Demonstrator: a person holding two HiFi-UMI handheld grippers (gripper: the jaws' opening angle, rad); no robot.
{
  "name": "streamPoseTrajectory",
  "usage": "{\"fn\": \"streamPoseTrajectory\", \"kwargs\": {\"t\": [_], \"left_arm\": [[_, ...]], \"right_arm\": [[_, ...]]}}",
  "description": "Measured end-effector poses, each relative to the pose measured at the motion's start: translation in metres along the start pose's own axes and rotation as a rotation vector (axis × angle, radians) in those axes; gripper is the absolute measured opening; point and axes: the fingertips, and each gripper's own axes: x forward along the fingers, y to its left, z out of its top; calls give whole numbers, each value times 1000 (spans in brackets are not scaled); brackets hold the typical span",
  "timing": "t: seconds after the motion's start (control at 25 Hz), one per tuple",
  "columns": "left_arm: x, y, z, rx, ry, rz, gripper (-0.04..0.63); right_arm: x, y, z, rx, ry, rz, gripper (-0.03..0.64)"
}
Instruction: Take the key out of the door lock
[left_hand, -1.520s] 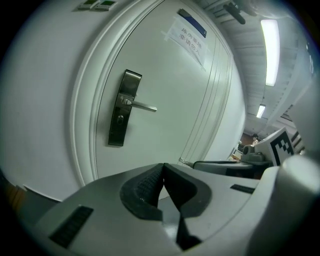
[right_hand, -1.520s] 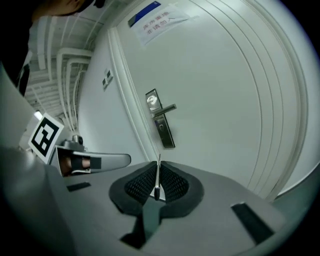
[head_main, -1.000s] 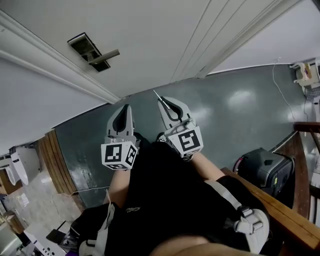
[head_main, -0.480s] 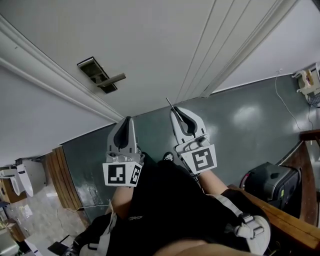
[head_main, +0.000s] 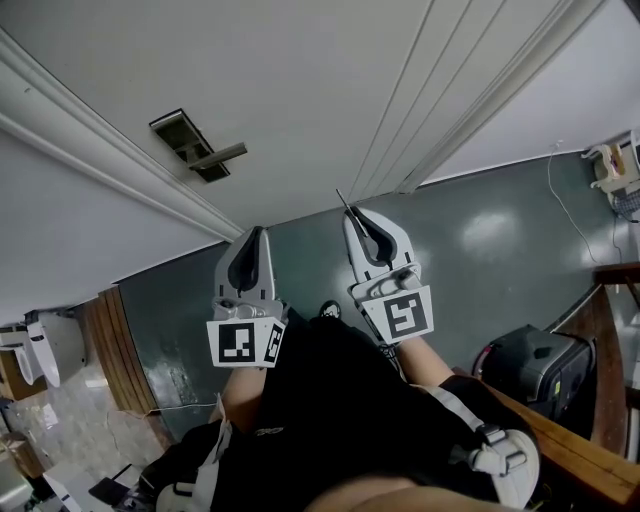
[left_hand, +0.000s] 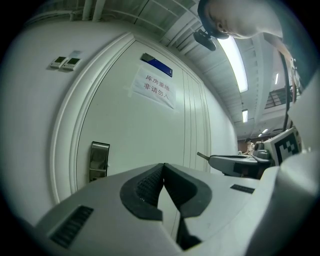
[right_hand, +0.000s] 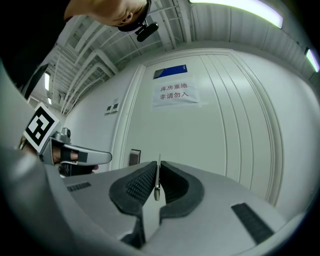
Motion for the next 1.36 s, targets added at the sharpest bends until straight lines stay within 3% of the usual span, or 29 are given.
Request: {"fn": "streamPoseTrajectory", "kwargs": {"t": [0.64,1.36], "left_arm": [[7,-11,-3,44,7,4,23],[5,-10,-9,37,21,-13,23]], "right_arm": [[-9,-12,-5,18,3,1,30],[-11,-9,-10,23,4,-12,31]]}}
